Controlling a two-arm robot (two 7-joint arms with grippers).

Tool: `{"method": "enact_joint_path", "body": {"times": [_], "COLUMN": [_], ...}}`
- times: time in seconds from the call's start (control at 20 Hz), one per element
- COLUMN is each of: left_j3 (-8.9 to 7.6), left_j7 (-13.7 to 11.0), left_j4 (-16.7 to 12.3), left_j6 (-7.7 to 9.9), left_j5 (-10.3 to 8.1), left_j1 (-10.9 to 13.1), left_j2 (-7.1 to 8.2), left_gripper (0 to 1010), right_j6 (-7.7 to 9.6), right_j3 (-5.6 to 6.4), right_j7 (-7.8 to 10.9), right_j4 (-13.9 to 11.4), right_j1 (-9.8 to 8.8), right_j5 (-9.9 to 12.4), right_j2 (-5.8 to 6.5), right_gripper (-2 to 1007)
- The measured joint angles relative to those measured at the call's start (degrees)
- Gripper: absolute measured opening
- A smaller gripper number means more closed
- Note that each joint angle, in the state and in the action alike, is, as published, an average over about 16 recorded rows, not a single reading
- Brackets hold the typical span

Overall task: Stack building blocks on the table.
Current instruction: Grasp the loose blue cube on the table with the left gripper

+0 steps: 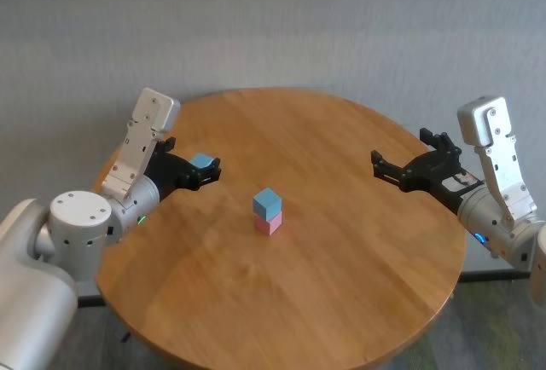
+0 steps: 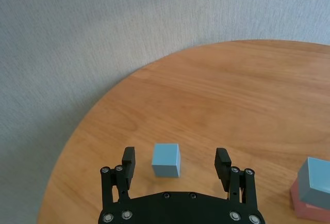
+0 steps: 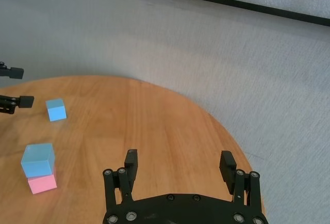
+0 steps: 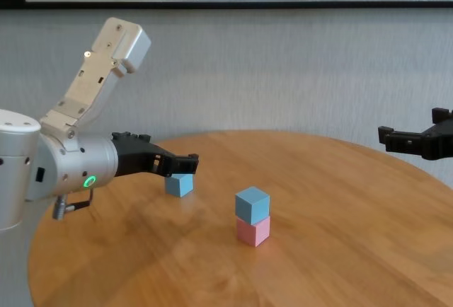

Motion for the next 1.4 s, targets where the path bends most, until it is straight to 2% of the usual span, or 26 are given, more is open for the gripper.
{"method": "enact_joint_path", "body": {"times": [0.9,1.4], "left_j3": [0.46,-0.11], "left_j7": [0.1,-0.1], "left_j4": [8.0,13.4], "left_j6": [-0.86,-4.15], "left_j5": [0.18,-0.02], "left_j1": [-3.6,-5.7], "left_j2": [-2.43,-3.30], "left_gripper": [1002,1001], "right_j6": [0.04,0.05], "right_j3": [-0.01,0.00], "right_j7": [0.00,0.00], "right_j4": [0.0,0.0], "right_j1": [0.02,0.02], "right_j5": [0.0,0.0], "right_j2": [-0.04,-0.04], "right_gripper": [1005,1005]}}
